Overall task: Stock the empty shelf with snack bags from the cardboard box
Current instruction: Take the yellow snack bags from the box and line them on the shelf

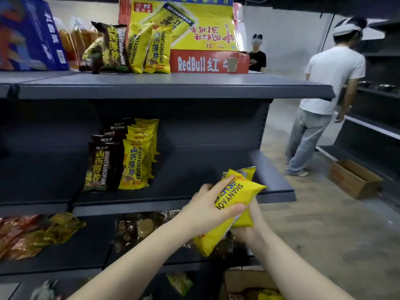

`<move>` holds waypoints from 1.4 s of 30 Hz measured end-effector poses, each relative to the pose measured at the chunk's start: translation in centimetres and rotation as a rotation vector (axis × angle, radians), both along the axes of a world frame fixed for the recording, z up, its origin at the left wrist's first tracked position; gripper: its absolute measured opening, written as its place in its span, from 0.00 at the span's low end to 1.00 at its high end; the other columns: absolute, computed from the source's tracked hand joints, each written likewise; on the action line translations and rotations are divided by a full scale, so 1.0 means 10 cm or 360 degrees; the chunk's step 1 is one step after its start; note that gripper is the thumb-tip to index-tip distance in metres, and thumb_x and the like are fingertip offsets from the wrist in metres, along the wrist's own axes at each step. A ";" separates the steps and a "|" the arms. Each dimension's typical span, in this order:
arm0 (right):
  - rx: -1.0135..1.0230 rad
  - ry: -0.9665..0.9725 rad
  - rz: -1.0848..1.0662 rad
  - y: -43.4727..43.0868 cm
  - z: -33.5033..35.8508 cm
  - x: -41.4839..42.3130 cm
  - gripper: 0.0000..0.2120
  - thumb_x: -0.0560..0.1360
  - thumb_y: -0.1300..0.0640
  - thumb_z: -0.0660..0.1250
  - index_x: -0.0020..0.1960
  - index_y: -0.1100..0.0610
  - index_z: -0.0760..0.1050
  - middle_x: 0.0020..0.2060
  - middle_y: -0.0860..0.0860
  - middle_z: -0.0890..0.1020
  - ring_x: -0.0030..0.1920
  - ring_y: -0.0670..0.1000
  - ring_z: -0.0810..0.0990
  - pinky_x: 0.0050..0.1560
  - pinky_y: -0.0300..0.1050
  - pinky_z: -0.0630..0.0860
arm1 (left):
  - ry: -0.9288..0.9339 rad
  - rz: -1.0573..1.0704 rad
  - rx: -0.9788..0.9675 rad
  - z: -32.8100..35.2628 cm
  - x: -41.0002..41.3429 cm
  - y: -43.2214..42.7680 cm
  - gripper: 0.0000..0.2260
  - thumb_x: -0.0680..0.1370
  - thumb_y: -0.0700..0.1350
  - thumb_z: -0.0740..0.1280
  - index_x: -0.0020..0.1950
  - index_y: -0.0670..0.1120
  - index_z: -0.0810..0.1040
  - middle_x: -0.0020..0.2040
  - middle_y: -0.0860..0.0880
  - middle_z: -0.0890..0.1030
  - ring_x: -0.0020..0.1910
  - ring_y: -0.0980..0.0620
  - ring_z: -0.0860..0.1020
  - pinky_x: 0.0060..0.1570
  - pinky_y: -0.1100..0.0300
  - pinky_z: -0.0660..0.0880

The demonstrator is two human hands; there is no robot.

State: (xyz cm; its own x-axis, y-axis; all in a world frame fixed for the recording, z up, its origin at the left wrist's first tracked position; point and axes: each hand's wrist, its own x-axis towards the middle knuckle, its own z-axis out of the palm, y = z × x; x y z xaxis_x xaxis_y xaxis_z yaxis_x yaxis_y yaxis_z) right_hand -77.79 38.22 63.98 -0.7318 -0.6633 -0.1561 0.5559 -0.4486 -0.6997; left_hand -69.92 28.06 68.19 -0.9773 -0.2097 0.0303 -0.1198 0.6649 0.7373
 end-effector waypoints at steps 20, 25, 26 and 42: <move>0.0533 0.0675 -0.0041 -1.05 0.28 -0.02 0.42 0.60 0.24 0.64 0.69 0.44 0.68 0.61 0.50 0.79 0.61 0.53 0.79 0.66 0.57 0.72 | 0.0351 0.0449 0.1148 0.07 -0.09 -1.00 0.46 0.59 0.72 0.64 0.73 0.55 0.57 0.66 0.52 0.72 0.63 0.51 0.74 0.65 0.51 0.71; 0.0777 0.0788 0.0040 -1.27 0.29 -0.13 0.30 0.73 0.36 0.61 0.71 0.46 0.62 0.57 0.49 0.79 0.56 0.53 0.80 0.60 0.53 0.76 | 0.0234 0.0598 0.1373 -0.02 -0.16 -1.22 0.27 0.74 0.60 0.65 0.69 0.55 0.61 0.57 0.52 0.77 0.52 0.52 0.79 0.48 0.56 0.79; 0.0825 0.0782 0.0065 -1.31 0.27 -0.14 0.28 0.74 0.37 0.62 0.71 0.46 0.63 0.57 0.50 0.79 0.55 0.53 0.80 0.58 0.52 0.77 | 0.0305 0.0685 0.1259 -0.06 -0.18 -1.25 0.25 0.76 0.58 0.65 0.69 0.53 0.62 0.58 0.51 0.77 0.53 0.51 0.78 0.51 0.55 0.78; 0.0923 0.0900 -0.0864 -1.69 0.27 -0.98 0.26 0.76 0.51 0.67 0.71 0.48 0.62 0.57 0.47 0.76 0.58 0.51 0.77 0.58 0.49 0.74 | 0.0408 0.0635 0.0075 -0.16 -1.19 -1.83 0.39 0.74 0.60 0.66 0.75 0.64 0.42 0.66 0.45 0.62 0.65 0.42 0.68 0.58 0.51 0.71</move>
